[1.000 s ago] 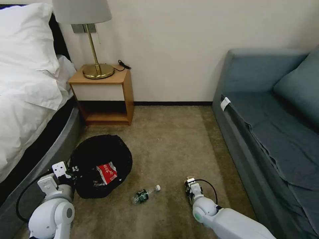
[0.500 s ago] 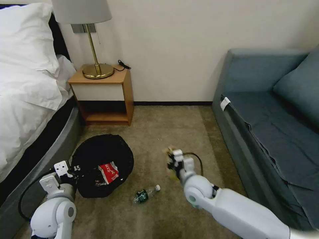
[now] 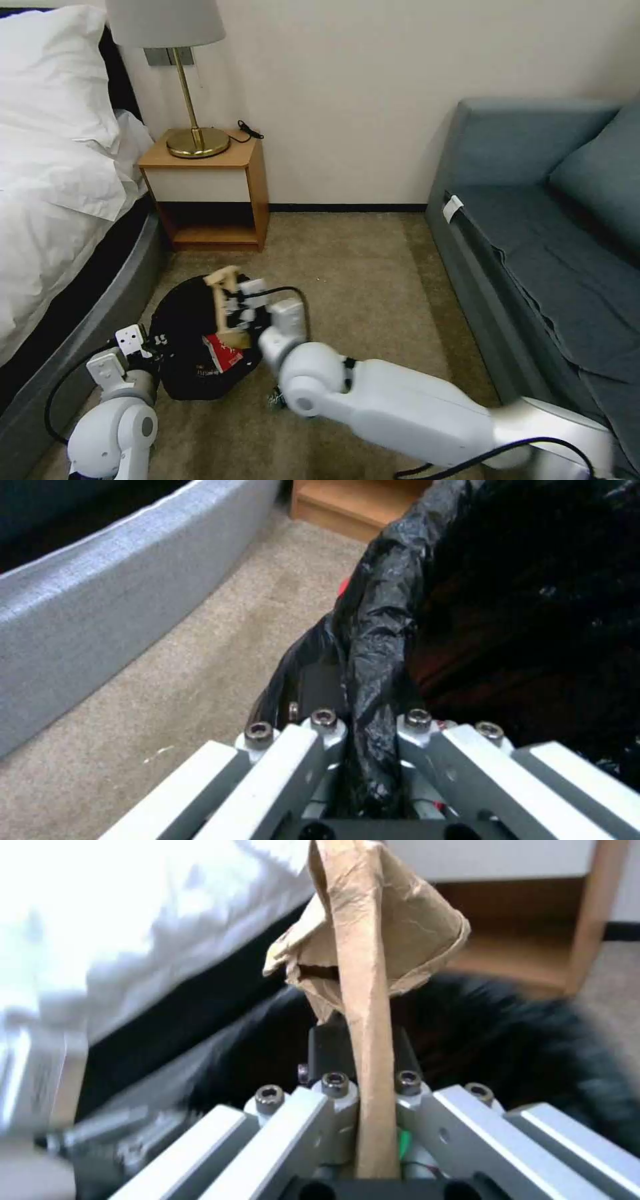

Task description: Pick up the trash bin, then pick up the garbage on the floor and place it into the trash bin.

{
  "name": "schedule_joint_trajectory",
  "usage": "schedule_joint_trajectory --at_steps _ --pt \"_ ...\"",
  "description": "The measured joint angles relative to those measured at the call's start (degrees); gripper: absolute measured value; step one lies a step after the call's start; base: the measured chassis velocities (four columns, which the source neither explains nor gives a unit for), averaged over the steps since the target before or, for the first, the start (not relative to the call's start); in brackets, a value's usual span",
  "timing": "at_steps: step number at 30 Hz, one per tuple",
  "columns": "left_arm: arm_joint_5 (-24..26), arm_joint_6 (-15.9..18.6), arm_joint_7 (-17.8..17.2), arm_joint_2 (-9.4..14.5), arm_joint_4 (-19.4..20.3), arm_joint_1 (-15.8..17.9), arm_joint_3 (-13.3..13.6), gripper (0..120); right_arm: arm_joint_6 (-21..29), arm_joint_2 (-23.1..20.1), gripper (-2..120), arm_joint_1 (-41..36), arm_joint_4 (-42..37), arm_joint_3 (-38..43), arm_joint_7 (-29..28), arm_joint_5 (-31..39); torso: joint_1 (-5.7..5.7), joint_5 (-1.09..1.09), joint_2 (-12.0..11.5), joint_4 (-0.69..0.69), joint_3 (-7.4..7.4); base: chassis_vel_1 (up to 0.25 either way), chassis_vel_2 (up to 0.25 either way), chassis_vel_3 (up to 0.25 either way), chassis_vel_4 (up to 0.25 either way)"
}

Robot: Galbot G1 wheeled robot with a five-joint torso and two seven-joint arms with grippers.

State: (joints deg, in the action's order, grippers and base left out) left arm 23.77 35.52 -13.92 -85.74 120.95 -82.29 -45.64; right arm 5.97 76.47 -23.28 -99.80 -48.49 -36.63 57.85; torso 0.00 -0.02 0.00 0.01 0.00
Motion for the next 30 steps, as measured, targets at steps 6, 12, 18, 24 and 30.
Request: schedule_joint_trajectory --at_steps 6,12,18,24,30 --pt "-0.40 0.05 -0.02 -0.31 0.08 -0.01 0.39 2 -0.16 2.66 4 1.20 7.35 -5.65 -0.79 -3.08 0.00 0.00 0.00 0.00 0.00 0.000 0.000 0.000 0.000" --pt "-0.82 0.13 -0.03 -0.51 0.22 0.08 0.60 2 -0.30 2.52 29 2.09 9.40 -6.14 -0.54 -5.08 0.00 0.01 0.00 -0.01 0.00 0.000 0.000 0.000 0.000" --pt "-0.96 0.14 -0.03 -0.59 0.22 0.13 0.67 2 -0.18 1.02 52 2.36 8.48 -4.89 -0.01 -6.04 0.00 0.02 0.00 -0.01 0.00 0.000 0.000 0.000 0.000" --pt "-1.15 0.14 -0.01 -0.72 0.22 0.21 0.85 2 0.60 0.29 74 2.15 7.83 -4.42 0.07 -6.26 0.00 0.02 0.00 -0.01 0.00 0.000 0.000 0.000 0.000" --pt "-1.27 0.14 0.04 -0.76 0.22 0.20 0.87 2 3.34 -0.72 93 4.58 6.21 -6.63 -0.58 -3.95 0.00 0.02 0.00 -0.01 0.00 0.000 0.000 0.000 0.000"
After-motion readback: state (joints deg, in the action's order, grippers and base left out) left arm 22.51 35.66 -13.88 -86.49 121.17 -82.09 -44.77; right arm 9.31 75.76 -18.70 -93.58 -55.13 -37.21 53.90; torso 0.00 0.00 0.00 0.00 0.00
